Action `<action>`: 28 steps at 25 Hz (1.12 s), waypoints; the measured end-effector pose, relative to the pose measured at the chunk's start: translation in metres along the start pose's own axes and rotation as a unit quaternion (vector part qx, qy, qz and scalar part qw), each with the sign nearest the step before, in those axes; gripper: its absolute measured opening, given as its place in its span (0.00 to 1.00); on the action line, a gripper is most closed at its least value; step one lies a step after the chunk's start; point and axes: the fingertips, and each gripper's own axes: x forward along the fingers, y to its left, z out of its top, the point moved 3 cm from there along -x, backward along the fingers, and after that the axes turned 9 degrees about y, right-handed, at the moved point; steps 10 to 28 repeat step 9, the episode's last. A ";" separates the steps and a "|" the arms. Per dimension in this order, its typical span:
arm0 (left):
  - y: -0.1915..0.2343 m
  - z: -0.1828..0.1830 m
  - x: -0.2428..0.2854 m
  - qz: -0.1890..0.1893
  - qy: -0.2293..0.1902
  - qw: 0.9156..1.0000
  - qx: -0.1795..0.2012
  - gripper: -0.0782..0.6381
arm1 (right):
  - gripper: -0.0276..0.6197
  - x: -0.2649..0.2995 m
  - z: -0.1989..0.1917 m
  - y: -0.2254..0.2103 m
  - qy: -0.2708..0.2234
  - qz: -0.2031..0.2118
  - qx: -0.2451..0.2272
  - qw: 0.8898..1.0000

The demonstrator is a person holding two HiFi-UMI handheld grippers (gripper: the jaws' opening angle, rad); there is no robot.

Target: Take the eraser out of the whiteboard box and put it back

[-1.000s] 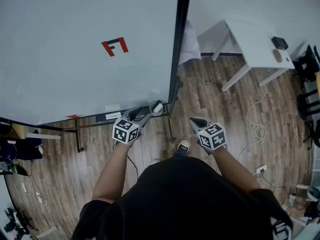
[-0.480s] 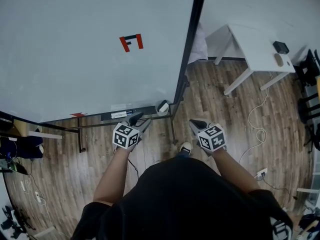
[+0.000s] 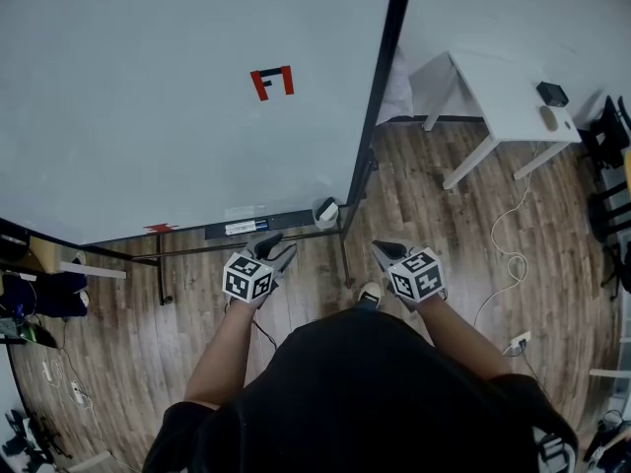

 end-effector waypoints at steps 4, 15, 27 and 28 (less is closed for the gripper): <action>-0.004 -0.003 -0.004 -0.010 -0.002 1.000 0.004 0.37 | 0.03 -0.001 -0.002 0.005 0.001 0.000 -0.001 1.000; -0.008 -0.005 -0.007 -0.016 0.004 1.000 0.014 0.37 | 0.03 -0.001 -0.006 0.007 0.003 -0.001 0.000 1.000; -0.008 -0.005 -0.007 -0.016 0.004 1.000 0.014 0.37 | 0.03 -0.001 -0.006 0.007 0.003 -0.001 0.000 1.000; -0.008 -0.005 -0.007 -0.016 0.004 1.000 0.014 0.37 | 0.03 -0.001 -0.006 0.007 0.003 -0.001 0.000 1.000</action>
